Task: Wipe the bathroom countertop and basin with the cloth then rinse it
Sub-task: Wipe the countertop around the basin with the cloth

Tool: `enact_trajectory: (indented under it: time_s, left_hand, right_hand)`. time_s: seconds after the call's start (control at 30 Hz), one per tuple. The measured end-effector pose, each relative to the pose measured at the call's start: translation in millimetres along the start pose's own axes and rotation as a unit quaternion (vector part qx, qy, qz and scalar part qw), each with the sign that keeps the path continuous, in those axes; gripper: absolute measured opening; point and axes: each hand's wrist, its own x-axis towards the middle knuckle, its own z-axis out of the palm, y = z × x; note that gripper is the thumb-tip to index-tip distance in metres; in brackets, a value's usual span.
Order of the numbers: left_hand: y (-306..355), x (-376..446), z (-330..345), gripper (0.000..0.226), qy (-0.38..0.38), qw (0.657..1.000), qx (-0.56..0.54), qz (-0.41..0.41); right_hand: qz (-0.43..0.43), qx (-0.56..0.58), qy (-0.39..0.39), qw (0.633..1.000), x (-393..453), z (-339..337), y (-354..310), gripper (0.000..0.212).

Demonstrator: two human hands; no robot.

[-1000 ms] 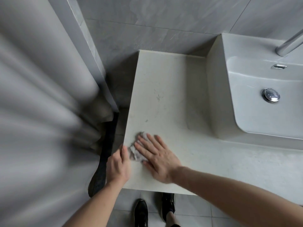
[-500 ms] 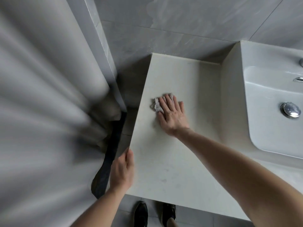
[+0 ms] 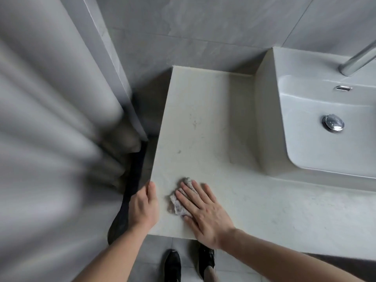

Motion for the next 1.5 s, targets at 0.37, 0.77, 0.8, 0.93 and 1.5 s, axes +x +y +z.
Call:
enact_trajectory:
  time_s: [0.37, 0.77, 0.8, 0.93, 1.5]
  left_hand:
    - [-1, 0, 3, 0.052, -0.001, 1.000, -0.008, -0.005]
    - [-2, 0, 0, 0.055, -0.021, 1.000, 0.000, -0.005]
    - [0, 0, -2, 0.055, -0.026, 1.000, 0.001, -0.008]
    - [7, -4, -6, 0.055, -0.032, 0.999, -0.004, -0.014]
    - [24, -7, -7, 0.047, -0.004, 0.997, 0.057, -0.058]
  right_hand:
    - [0.230, 0.020, 0.104, 0.967, -33, -8, 88, 0.063]
    - [0.256, 0.048, 0.169, 0.951, -53, -9, 100, 0.052]
    - [0.243, 0.037, 0.158, 0.956, -62, -8, 99, 0.053]
    - [0.242, 0.017, 0.121, 0.962, -74, -9, 99, 0.055]
    - [0.308, -0.080, 0.014, 0.948, 126, -83, 237, 0.074]
